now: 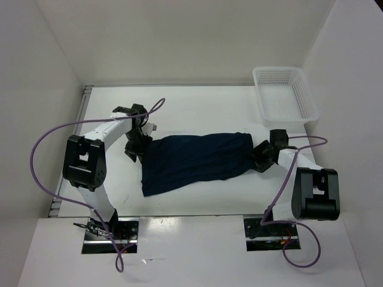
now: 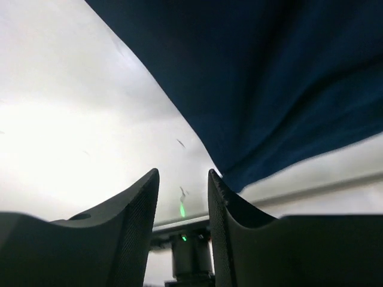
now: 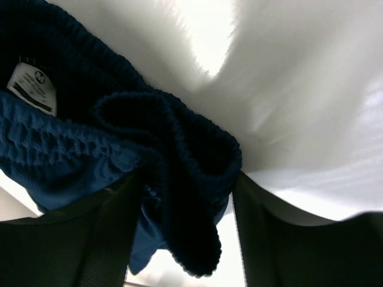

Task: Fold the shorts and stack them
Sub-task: Fold the shorts

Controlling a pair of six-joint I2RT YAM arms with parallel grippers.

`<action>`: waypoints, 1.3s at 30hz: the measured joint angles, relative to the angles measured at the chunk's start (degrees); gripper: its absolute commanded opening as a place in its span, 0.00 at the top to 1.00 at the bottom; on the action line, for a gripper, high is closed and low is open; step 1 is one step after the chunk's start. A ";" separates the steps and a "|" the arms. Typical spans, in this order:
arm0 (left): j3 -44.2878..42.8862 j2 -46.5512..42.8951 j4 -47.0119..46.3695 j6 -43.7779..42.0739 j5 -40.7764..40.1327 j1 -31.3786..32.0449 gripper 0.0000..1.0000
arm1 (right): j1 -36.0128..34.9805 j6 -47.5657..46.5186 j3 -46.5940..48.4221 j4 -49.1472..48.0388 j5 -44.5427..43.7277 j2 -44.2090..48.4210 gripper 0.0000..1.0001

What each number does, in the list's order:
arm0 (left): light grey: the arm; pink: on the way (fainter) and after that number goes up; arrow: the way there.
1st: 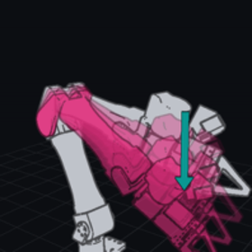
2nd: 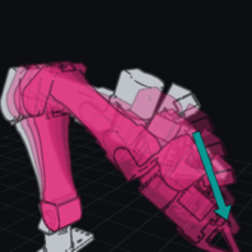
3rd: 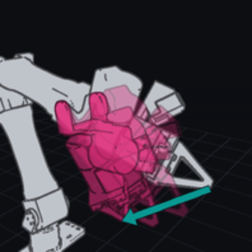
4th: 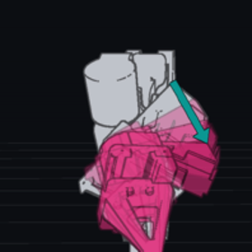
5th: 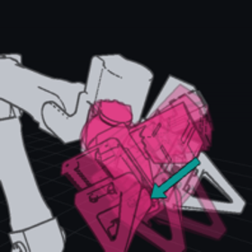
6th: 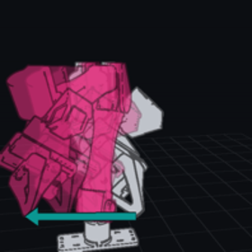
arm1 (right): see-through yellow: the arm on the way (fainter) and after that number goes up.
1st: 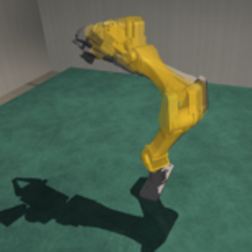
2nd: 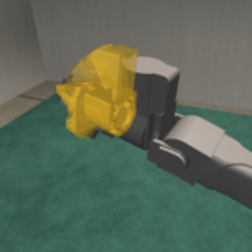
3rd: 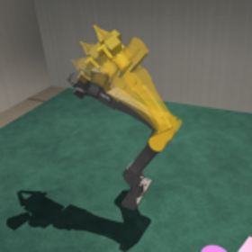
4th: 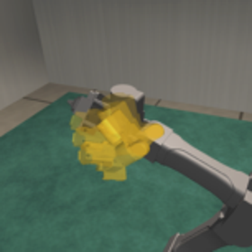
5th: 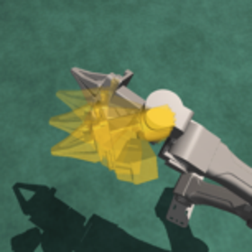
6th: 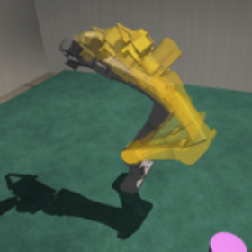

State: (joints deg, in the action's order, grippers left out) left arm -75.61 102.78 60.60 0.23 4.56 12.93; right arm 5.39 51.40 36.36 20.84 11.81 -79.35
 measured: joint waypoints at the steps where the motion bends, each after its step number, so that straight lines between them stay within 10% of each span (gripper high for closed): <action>1: -0.57 0.11 -0.70 -0.02 -0.85 -0.20 0.52 | -0.20 0.00 -0.04 -0.70 -0.07 -0.35 0.39; 13: -6.10 10.75 -18.88 -0.02 -3.89 -0.44 0.45 | -0.37 -1.29 -0.07 -3.28 -0.37 -0.20 0.74; 19: -6.38 12.50 -21.31 0.24 -3.85 -0.39 0.86 | -0.37 -3.45 -0.04 -2.29 -2.47 2.73 1.00; 23: -7.26 13.03 -21.88 0.17 -4.74 -0.02 0.90 | -0.37 -5.31 1.05 0.85 -5.57 7.10 1.00; 31: -17.27 19.34 -22.27 -0.20 -4.66 -0.31 0.53 | -8.76 -7.91 9.79 6.36 -15.23 9.38 1.00; 39: -19.45 20.70 -21.99 0.02 -4.68 -0.66 0.39 | -16.63 -15.15 23.78 11.65 -23.85 0.42 1.00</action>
State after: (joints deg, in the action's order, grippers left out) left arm -95.07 123.48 38.61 0.25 -0.12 12.27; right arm -11.25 36.25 60.14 32.49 -12.03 -78.94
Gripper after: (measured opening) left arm 0.575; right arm 0.301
